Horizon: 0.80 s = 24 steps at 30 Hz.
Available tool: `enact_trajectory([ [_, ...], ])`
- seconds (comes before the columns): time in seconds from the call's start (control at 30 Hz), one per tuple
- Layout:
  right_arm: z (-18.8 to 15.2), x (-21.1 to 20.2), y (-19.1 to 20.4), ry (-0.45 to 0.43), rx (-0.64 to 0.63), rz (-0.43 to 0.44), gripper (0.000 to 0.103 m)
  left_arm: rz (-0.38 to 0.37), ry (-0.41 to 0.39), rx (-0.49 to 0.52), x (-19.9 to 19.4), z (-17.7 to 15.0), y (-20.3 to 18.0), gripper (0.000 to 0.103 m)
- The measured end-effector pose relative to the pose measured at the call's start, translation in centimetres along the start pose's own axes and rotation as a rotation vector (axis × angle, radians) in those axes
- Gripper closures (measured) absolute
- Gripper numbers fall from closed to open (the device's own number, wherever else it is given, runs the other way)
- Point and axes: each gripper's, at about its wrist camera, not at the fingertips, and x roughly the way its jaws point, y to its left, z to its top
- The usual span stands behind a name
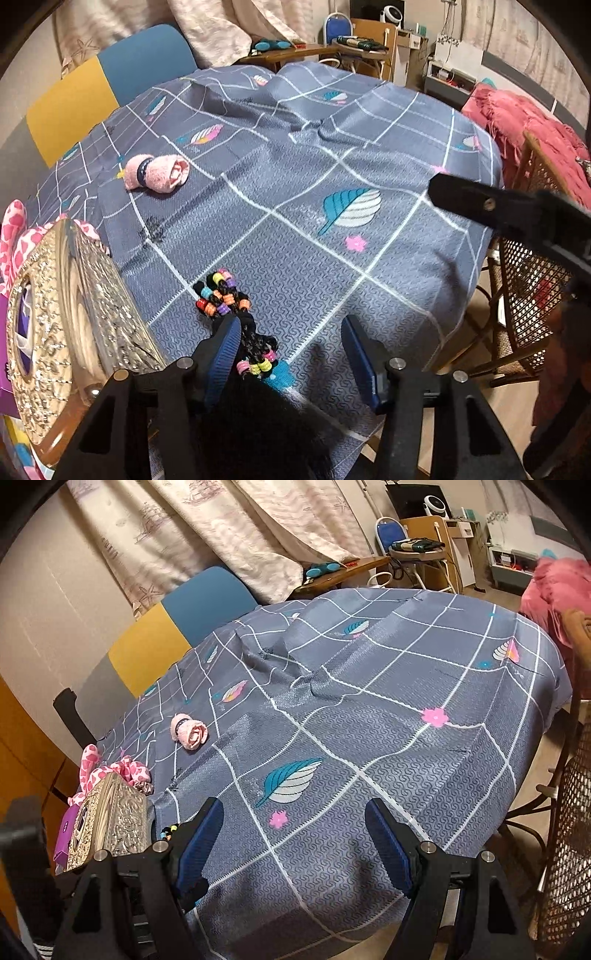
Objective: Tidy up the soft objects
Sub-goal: 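Move the left tool back to the bed and grasp the black beaded hair piece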
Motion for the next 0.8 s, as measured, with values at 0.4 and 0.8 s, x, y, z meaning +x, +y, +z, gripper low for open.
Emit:
enact_trajectory([
  [0.4,-0.3,0.3,-0.6,0.012,0.021,0.012,0.023,0.082,-0.024,0.054,1.0,-0.8,-1.3,0.046],
  [0.8,-0.7,0.4,-1.6,0.021,0.043,0.013,0.023,0.185,-0.137,0.041,-0.8,-1.0,-2.3,0.057],
])
